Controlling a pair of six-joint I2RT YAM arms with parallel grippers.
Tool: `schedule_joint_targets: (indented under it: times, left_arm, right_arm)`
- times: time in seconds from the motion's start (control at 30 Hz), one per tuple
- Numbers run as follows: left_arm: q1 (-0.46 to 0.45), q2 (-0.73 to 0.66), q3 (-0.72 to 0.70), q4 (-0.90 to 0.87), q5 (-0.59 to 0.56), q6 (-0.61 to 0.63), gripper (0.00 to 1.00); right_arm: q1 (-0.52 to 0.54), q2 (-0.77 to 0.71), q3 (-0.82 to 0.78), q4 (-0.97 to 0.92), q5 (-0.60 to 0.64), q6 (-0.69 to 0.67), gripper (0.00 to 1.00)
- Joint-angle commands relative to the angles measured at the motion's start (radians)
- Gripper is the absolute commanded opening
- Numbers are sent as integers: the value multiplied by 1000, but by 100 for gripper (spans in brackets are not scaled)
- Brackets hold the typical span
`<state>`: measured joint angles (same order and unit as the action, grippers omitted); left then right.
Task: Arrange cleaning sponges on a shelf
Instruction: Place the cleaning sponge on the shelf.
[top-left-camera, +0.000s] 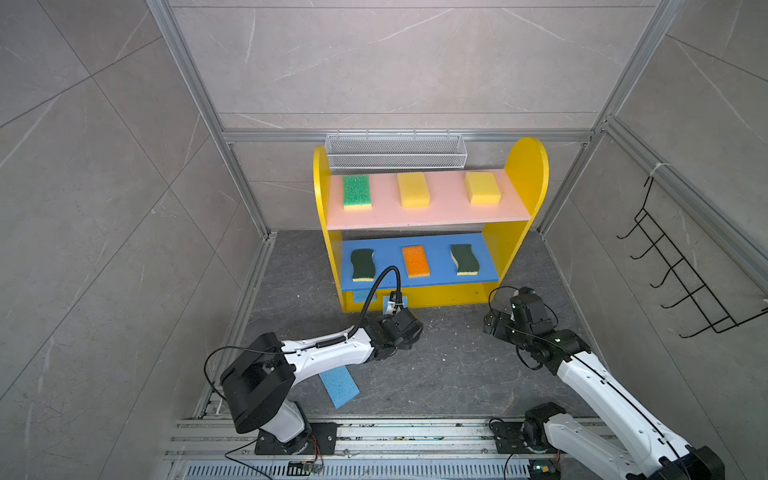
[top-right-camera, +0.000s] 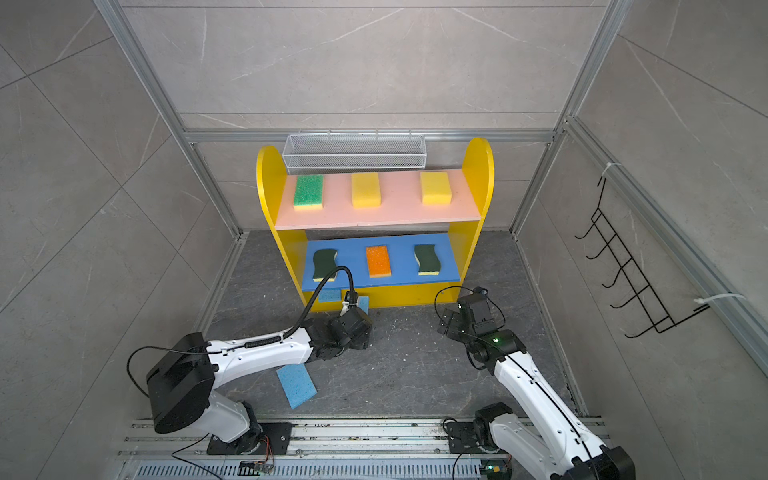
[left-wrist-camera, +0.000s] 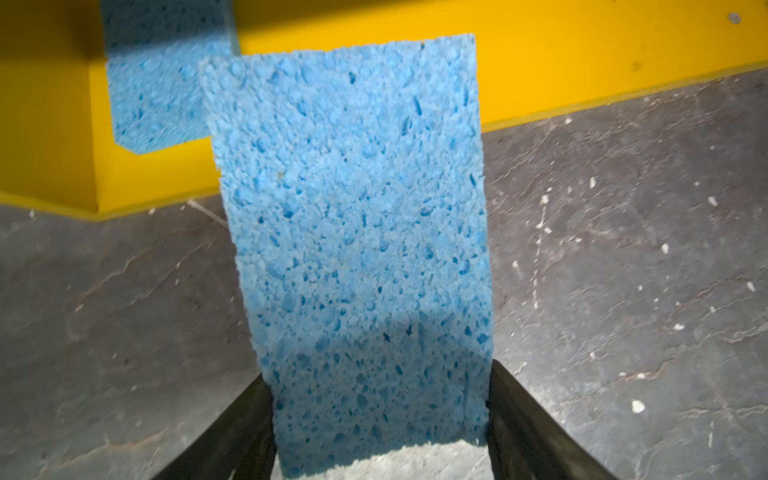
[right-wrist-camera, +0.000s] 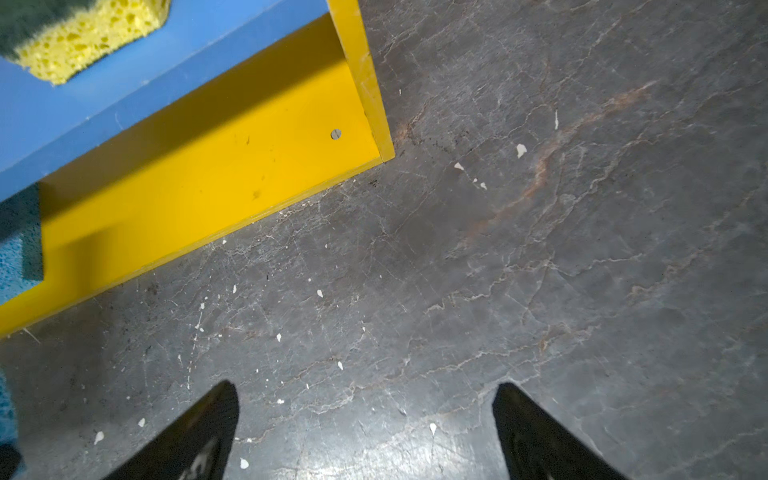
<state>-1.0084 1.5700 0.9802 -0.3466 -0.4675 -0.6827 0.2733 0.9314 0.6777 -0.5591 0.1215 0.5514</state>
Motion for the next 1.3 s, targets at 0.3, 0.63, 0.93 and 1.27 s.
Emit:
schedule_joint_targets:
  times: [0.3, 0.63, 0.93, 1.27]
  left_arm:
    - [12, 182, 165, 97, -10, 26, 74]
    - [37, 287, 262, 152, -56, -6, 74]
    - [51, 342, 281, 210, -87, -5, 74]
    - [57, 393, 298, 282, -120, 26, 74]
  right_arm:
    - [-60, 16, 10, 12, -112, -57, 97]
    - [-66, 14, 23, 1, -135, -64, 96]
    - [-66, 27, 31, 2, -158, -57, 95]
    - [-66, 30, 22, 8, -169, -57, 95]
